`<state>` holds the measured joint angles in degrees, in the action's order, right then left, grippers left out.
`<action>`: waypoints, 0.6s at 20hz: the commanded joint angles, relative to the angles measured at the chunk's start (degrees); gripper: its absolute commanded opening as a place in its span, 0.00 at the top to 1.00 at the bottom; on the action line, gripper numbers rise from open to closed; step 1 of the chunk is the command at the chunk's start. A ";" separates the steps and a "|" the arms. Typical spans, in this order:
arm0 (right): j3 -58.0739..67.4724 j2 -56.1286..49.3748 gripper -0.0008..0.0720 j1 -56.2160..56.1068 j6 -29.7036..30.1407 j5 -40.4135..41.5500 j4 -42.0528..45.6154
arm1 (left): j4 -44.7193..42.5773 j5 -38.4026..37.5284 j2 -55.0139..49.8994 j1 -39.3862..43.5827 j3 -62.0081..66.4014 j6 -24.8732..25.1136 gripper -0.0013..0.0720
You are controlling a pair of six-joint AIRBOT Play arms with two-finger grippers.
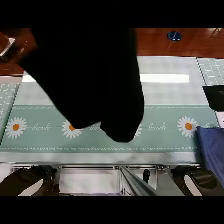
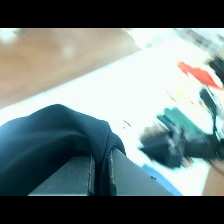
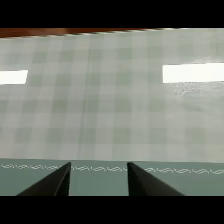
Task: Fold the shirts.
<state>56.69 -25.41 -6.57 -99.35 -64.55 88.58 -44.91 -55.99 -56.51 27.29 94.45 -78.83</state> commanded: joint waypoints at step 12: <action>-2.51 -8.20 0.43 -0.04 -0.92 -3.91 -1.73 | -4.17 17.57 5.84 9.88 -67.91 -4.52 0.95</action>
<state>55.59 -29.63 -6.55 -100.14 -68.10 88.27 -48.53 -41.65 -48.60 37.69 36.27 -81.08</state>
